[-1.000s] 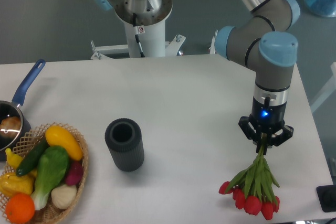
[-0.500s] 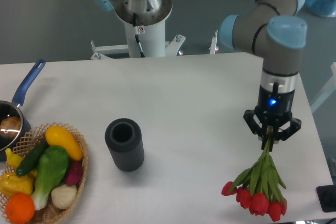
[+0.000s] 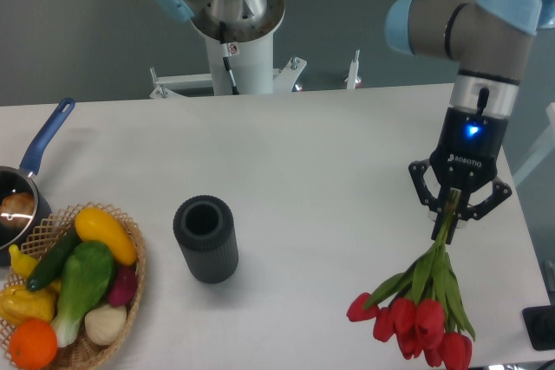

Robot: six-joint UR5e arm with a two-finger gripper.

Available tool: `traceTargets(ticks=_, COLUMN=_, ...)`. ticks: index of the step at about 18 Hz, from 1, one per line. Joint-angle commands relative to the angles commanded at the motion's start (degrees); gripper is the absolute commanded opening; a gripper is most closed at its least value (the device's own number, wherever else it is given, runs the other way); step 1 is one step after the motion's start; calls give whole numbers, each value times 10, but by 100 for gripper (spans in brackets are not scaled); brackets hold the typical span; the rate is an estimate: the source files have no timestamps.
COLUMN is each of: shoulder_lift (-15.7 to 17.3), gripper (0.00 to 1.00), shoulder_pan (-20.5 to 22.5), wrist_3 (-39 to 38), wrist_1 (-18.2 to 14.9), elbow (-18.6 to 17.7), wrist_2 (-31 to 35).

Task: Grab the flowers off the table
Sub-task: 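Lift the gripped tulips up off the table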

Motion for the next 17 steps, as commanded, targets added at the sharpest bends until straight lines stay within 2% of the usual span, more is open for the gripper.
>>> traceTargets(ticks=3, shoulder_lift=0, gripper=16, shoulder_pan=6, wrist_3=-1, wrist_1=0, elbow=0, wrist_2=-37)
traceTargets(ticks=6, shoulder_lift=-1, gripper=16, shoulder_pan=25, wrist_3=-1, wrist_1=0, elbow=-1, wrist_2=-124)
traceTargets(ticks=7, shoulder_lift=0, gripper=16, shoulder_pan=29, wrist_3=-1, wrist_1=0, elbow=-1, wrist_2=-134)
traceTargets(ticks=17, shoulder_lift=0, gripper=15, shoulder_pan=34, wrist_3=-1, wrist_1=0, elbow=0, wrist_2=-142)
